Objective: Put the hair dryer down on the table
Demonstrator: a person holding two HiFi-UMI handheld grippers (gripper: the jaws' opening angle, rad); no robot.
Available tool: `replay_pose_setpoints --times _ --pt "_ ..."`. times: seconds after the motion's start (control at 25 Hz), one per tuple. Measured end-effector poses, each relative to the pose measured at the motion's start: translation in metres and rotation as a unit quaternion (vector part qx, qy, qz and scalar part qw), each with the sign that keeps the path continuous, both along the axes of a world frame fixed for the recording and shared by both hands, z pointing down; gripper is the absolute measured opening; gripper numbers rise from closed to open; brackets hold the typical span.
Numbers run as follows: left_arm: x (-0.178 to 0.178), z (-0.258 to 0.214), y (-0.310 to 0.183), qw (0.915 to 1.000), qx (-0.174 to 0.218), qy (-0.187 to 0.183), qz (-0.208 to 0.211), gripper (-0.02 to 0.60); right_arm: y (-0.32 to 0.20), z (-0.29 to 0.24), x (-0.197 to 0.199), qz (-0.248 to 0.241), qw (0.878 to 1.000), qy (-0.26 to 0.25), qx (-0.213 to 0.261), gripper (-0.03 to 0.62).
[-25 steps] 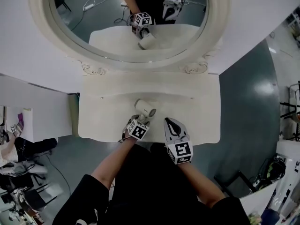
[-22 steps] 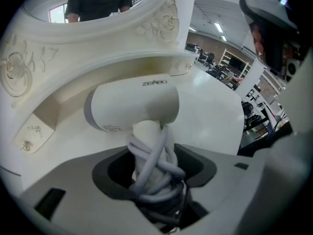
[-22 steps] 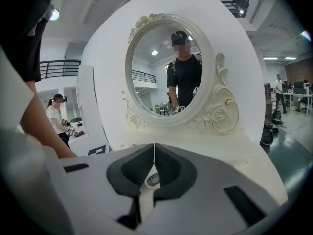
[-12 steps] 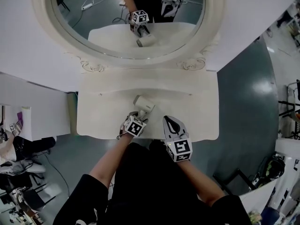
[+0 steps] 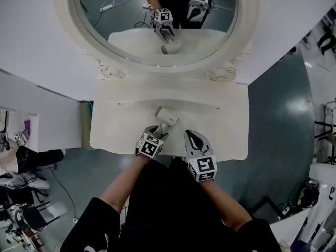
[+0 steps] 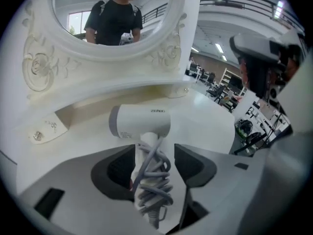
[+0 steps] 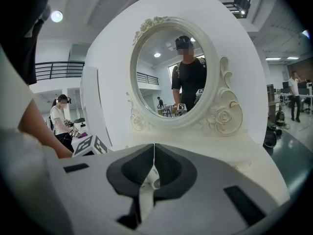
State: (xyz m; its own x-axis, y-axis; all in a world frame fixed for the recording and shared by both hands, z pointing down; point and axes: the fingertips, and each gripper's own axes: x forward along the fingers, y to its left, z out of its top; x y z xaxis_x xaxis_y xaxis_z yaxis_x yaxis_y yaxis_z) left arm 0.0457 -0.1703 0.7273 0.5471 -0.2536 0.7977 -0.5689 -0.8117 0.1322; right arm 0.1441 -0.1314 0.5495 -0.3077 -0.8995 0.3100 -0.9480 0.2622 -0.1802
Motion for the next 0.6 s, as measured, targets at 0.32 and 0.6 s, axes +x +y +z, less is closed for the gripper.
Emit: replay_pose_setpoints --times 0.32,0.6 --pt "-0.008 -0.062 -0.001 0.9897 0.010 0.105 -0.097 0.250 0.002 0.001 -0.010 -0.009 1.000 0.014 0.004 0.018" --pt "0.007 -0.143 0.004 0.9705 0.061 0.197 -0.125 0.249 -0.005 -0.020 -0.023 -0.002 1.000 0.009 0.023 0.018"
